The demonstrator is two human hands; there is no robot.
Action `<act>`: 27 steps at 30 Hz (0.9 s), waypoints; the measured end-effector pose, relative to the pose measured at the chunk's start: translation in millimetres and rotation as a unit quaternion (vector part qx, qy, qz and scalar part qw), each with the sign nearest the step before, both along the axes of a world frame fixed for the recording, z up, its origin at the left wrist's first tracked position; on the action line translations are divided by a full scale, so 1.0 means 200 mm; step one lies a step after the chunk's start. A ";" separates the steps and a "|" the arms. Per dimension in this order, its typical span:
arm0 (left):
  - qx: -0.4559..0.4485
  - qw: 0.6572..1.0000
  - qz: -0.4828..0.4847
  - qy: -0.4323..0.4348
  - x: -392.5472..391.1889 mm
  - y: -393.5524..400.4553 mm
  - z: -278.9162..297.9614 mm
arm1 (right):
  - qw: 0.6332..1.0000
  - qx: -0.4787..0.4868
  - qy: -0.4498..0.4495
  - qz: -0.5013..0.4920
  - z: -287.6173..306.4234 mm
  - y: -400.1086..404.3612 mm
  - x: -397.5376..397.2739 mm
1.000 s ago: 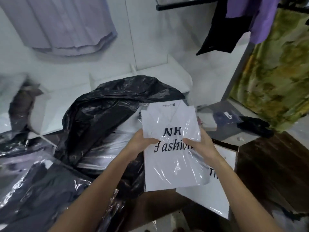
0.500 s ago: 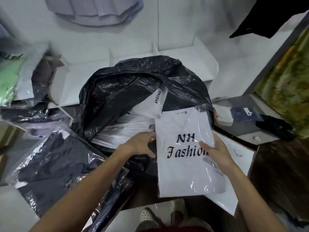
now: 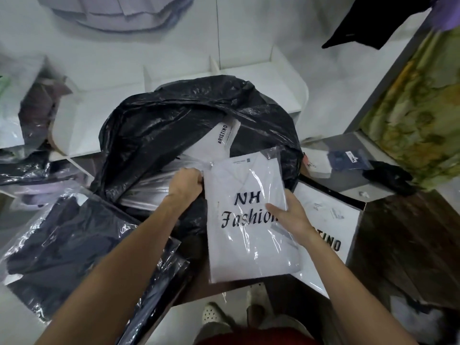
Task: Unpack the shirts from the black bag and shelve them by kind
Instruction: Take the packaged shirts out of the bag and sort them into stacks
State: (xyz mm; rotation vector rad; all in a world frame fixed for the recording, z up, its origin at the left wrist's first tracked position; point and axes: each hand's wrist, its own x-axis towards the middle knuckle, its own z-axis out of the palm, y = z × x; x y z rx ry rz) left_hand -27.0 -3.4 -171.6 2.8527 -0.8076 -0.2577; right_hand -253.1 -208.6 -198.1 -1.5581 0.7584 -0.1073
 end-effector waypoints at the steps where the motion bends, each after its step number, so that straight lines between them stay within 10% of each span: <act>1: -0.003 1.000 0.000 0.003 0.00 0.00 -0.01 | 1.000 -0.005 0.007 0.002 -0.01 0.01 -0.01; 8: -0.084 0.976 0.010 0.198 0.08 0.09 0.10 | 0.996 -0.055 0.057 -0.041 -0.06 0.05 -0.02; 15: -0.176 0.974 0.078 0.117 0.17 0.15 0.18 | 0.981 -0.185 0.052 -0.034 -0.03 0.06 0.06; 21: -0.389 0.879 0.161 0.222 0.29 0.02 0.35 | 0.902 -0.429 0.006 0.051 0.06 0.08 0.23; 27: -0.447 0.804 0.252 0.299 0.51 -0.04 0.60 | 0.849 -0.466 -0.128 0.215 0.22 0.12 0.66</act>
